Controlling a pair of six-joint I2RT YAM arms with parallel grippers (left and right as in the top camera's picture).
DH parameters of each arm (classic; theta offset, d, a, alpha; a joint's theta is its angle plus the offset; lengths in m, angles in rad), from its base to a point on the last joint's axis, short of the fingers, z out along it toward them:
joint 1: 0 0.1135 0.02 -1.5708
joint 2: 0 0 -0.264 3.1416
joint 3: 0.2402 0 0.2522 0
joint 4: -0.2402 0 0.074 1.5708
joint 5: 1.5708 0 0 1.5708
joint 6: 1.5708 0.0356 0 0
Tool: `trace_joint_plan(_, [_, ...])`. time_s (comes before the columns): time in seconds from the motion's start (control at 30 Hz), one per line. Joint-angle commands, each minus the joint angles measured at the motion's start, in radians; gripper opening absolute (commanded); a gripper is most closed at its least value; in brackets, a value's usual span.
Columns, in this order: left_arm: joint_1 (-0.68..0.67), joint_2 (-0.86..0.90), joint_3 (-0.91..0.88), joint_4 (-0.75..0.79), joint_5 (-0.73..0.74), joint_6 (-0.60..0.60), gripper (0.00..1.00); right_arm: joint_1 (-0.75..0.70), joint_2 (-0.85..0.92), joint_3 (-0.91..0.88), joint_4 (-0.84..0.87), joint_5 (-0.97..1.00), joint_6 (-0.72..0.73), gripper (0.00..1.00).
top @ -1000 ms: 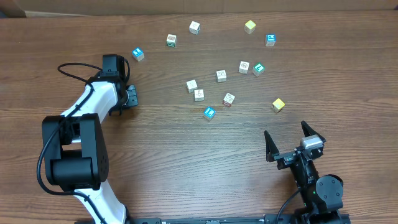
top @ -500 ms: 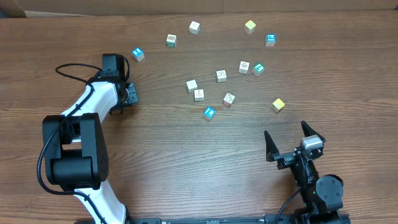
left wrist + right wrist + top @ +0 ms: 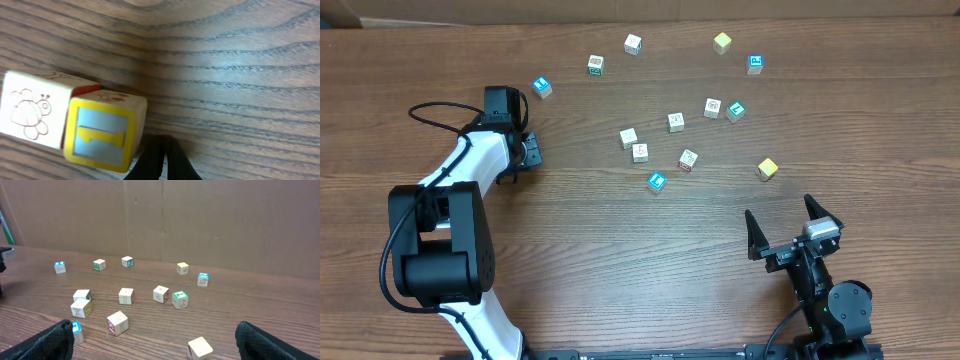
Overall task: Form a horizontal line
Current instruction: 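Press the yellow-bordered block flush against the bee-picture block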
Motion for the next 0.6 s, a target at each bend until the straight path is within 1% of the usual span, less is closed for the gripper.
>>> trace_joint_plan(0.0, [-0.002, 0.015, -0.01, 0.002, -0.068, 0.023, 0.04, -0.001, -0.011, -0.01, 0.007, 0.002, 0.006, 1.0])
trace_joint_plan(0.4, [-0.003, 0.015, -0.01, 0.0, -0.067, 0.023, 0.04, -0.001, -0.011, -0.01, 0.007, 0.002, 0.006, 1.0])
trace_joint_plan(0.47, [-0.005, 0.015, -0.01, 0.003, -0.031, 0.038, 0.04, -0.001, -0.011, -0.01, 0.007, 0.002, 0.006, 1.0])
trace_joint_plan(0.57, [-0.005, 0.015, -0.01, 0.017, 0.101, 0.085, 0.04, -0.001, -0.011, -0.01, 0.007, 0.002, 0.006, 1.0])
